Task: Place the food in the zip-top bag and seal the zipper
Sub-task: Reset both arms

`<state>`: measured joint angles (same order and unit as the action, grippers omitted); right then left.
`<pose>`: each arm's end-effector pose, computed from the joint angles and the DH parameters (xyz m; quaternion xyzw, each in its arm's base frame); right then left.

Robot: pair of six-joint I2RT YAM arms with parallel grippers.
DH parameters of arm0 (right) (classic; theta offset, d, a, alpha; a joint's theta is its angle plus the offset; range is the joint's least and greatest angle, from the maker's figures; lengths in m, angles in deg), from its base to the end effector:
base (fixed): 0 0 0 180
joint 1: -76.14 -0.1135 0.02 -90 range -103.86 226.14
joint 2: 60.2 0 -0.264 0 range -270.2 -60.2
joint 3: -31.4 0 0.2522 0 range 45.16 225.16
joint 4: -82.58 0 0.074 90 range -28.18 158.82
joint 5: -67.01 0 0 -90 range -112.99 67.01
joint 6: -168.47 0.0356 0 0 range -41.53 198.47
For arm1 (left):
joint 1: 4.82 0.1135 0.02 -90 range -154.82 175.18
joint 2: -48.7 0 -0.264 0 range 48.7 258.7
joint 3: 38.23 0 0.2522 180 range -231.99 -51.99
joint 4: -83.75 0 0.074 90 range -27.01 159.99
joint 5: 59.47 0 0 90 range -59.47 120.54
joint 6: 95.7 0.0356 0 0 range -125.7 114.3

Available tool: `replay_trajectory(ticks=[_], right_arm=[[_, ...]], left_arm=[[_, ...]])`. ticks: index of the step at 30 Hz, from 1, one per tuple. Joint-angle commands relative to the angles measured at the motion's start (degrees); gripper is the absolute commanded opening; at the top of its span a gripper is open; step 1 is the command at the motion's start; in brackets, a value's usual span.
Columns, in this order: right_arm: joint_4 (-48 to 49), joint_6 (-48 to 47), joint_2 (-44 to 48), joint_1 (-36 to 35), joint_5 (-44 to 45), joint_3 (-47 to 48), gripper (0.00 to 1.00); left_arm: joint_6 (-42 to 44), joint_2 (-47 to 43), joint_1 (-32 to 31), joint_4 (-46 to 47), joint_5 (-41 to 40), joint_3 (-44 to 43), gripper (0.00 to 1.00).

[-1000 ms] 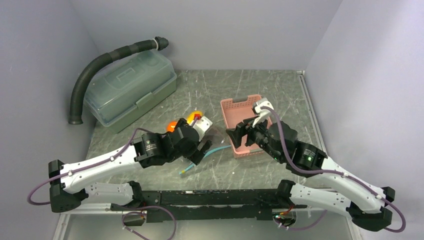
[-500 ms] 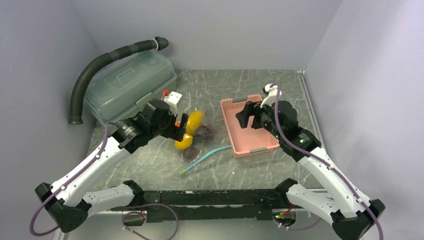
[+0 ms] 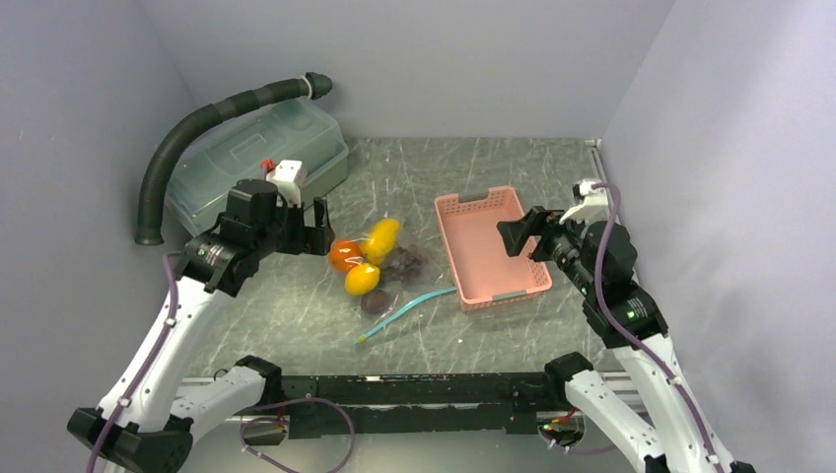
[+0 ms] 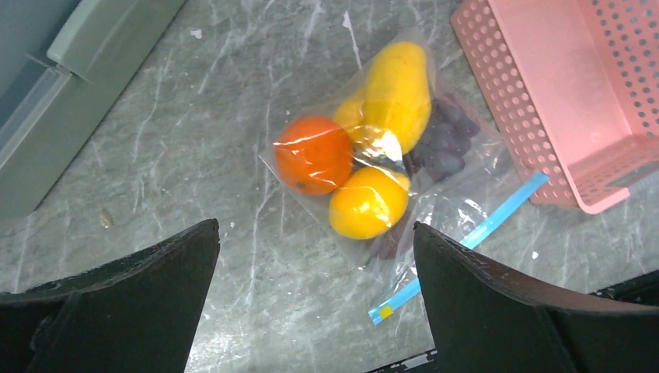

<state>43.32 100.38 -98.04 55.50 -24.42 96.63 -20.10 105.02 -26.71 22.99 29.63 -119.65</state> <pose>0.1332 0.0511 0.3689 0.0007 0.7764 0.2377 0.5837 0.1775 -0.0707 0.3763 0.0545 0.8880 -0.1356 0.4361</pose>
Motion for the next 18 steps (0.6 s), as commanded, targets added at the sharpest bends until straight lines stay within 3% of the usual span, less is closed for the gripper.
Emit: replay_trajectory(ticks=[1,7,13,18], right_arm=[[1.5,0.4,3.0,0.3,-4.5,-1.0,0.89],[1.5,-0.7,4.4,0.3,-6.1,-1.9,0.91],[6.9,-2.0,8.9,0.3,-9.1,-6.6,0.99],[12.6,-3.0,14.0,0.2,-9.7,-11.6,1.00]], left_arm=[[-0.2,-4.0,0.5,3.3,5.3,1.8,1.00],[1.6,-10.8,0.5,6.6,9.2,5.2,1.00],[1.8,-17.9,0.5,9.6,11.3,9.7,1.00],[1.7,-19.6,0.5,10.3,11.2,12.3,1.00]])
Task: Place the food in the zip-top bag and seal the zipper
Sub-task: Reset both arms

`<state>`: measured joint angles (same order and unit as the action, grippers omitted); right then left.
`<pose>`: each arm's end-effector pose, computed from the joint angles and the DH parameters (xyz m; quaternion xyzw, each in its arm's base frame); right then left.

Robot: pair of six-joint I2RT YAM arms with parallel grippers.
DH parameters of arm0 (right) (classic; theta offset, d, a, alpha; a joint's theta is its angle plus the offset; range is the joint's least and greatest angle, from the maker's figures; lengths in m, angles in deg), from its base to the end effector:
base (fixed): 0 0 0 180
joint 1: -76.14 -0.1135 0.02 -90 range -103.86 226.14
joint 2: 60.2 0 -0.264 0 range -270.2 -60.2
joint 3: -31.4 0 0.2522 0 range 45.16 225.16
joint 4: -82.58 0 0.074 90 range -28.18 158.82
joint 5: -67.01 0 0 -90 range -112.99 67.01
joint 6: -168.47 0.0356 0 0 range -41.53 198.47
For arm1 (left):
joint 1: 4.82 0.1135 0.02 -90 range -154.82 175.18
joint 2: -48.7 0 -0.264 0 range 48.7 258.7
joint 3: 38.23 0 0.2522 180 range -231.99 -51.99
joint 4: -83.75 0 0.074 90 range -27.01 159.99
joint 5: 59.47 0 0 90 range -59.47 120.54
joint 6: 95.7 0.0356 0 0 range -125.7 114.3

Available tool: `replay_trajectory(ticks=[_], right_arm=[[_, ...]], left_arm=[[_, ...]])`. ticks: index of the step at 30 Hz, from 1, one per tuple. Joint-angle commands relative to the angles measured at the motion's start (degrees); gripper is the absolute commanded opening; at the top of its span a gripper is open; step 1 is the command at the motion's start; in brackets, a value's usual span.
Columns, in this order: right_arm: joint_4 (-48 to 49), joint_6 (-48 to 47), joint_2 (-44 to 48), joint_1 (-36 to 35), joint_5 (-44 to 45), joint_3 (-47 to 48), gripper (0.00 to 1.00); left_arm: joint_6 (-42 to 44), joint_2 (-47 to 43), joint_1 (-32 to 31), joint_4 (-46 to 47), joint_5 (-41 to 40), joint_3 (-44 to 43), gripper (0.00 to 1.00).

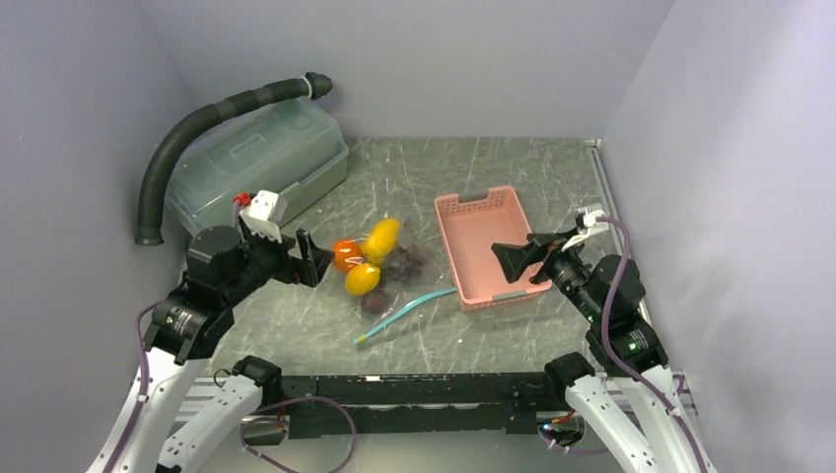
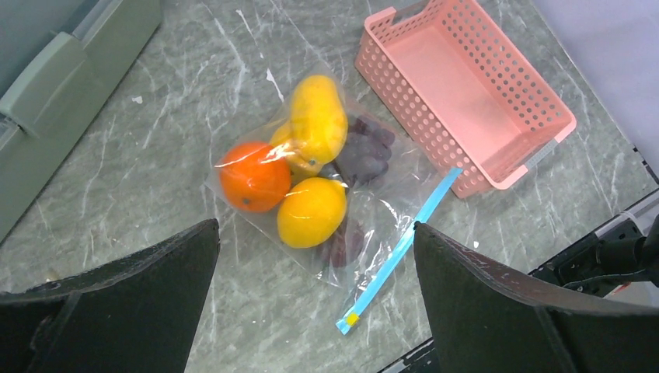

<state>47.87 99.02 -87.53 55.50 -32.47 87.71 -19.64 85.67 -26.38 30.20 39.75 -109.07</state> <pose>0.1052 0.0459 0.3460 -0.0560 0.7390 0.2925 0.6043 0.1107 -0.0499 0.3761 0.1003 0.8100 -0.2376 0.5266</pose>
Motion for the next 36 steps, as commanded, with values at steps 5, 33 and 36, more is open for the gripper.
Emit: replay_trajectory(ticks=[5,33,36], right_arm=[[12.1,-2.4,9.0,0.1,-1.0,-7.6,1.00],[13.8,-2.1,10.3,-0.4,-2.5,-8.4,1.00],[14.0,-2.1,10.1,-0.4,-2.6,-8.4,1.00]], left_arm=[[1.6,-1.6,0.2,3.6,0.4,3.0,1.00],[5.4,1.1,0.8,4.2,4.9,3.6,1.00],[5.8,1.2,0.9,3.8,4.7,3.7,1.00]])
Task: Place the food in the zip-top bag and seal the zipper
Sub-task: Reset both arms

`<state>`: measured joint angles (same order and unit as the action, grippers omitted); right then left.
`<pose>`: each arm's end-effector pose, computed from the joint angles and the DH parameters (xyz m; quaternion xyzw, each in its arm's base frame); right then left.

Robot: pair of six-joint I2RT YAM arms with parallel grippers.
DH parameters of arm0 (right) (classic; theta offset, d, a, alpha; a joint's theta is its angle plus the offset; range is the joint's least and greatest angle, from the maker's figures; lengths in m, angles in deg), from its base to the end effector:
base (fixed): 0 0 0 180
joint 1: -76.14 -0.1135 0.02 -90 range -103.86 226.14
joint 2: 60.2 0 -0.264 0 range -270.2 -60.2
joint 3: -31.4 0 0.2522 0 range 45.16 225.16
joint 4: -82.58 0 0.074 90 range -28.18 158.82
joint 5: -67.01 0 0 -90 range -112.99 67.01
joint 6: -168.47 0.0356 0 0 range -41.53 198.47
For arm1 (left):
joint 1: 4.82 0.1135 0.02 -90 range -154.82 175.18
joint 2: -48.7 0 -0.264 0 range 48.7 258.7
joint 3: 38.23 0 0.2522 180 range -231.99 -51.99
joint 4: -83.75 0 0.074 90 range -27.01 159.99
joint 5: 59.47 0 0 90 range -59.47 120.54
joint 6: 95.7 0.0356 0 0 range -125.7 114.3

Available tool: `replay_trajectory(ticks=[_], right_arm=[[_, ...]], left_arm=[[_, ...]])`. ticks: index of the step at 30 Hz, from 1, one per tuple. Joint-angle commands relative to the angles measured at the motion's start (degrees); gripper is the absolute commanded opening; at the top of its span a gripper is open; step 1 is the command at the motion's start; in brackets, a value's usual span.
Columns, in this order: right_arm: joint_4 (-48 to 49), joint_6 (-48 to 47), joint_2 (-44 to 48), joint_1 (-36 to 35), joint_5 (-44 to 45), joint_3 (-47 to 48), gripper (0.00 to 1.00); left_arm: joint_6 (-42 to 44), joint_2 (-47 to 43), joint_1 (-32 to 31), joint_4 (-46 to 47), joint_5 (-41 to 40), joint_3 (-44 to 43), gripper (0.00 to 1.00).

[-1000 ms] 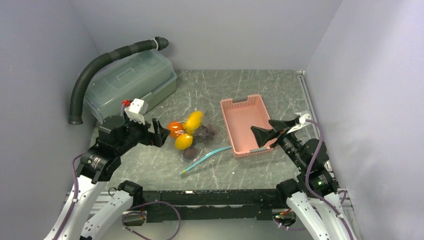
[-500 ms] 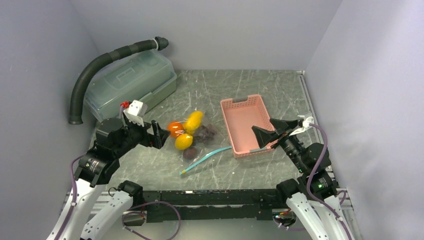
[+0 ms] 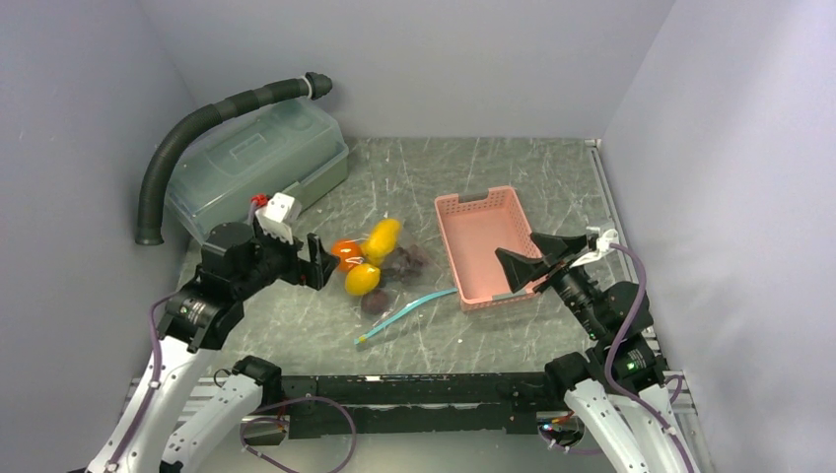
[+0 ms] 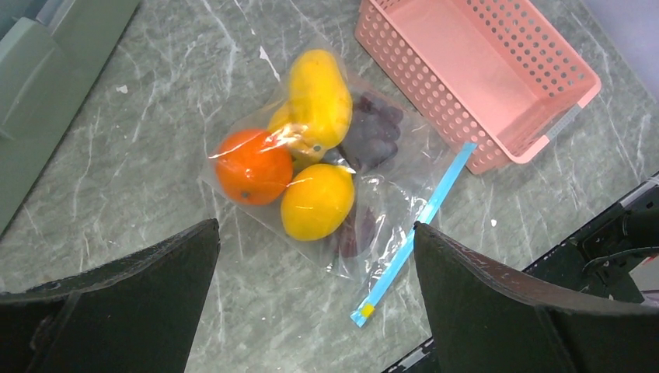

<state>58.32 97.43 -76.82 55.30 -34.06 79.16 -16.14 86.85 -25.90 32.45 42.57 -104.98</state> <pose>0.0827 0.0388 0.3325 -0.0830 0.6590 0.3137 0.6785 0.1226 -0.0552 0.3553 0.1346 0.8189 -0.2337 0.5066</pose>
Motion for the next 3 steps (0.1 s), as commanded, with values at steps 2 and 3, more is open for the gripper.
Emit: replay_trajectory(ticks=[2,3], right_arm=[[3.6,-0.5,-0.6,-0.2,-1.0,0.1,1.00],[3.5,-0.5,-0.7,-0.2,-1.0,0.2,1.00]], left_arm=[[1.8,-0.1,0.6,1.9,1.7,-0.4,1.00],[1.6,-0.1,0.7,2.0,1.9,-0.4,1.00]])
